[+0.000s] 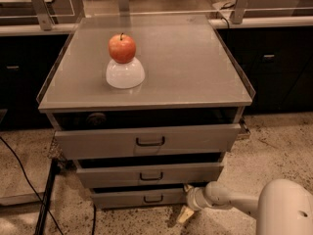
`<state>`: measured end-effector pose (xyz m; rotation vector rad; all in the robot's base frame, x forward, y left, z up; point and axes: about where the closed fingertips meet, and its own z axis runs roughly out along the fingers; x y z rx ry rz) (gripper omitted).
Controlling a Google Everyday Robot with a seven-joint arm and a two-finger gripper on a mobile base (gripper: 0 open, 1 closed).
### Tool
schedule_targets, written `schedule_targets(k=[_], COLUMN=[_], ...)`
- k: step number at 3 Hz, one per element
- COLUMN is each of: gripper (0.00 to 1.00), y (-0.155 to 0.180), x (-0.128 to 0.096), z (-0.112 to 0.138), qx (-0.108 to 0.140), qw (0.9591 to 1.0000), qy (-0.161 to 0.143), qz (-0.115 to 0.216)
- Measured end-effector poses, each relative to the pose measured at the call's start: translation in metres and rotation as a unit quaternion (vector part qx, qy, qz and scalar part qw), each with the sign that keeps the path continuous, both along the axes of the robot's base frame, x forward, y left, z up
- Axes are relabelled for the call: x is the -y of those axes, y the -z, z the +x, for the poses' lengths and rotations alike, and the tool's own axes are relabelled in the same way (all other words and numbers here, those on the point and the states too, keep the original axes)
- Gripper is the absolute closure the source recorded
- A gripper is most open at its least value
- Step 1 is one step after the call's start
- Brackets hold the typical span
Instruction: Open bottom drawer
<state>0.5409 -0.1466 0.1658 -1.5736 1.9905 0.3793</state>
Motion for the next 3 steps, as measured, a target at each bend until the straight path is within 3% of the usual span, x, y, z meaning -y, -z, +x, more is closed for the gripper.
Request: schedule_targets(k=[1, 2, 3], gripper=[0.0, 0.0, 0.0], y=[0.002, 0.0008, 0.0036], x=[-0.0007, -0.0007, 0.0], z=[-0.0025, -0.0025, -0.0108], qx=[-0.029, -0.029, -0.064], qw=[0.9996, 0.9996, 0.9979], qy=[-0.004, -0.004, -0.006], qz=[-0.004, -0.004, -0.003])
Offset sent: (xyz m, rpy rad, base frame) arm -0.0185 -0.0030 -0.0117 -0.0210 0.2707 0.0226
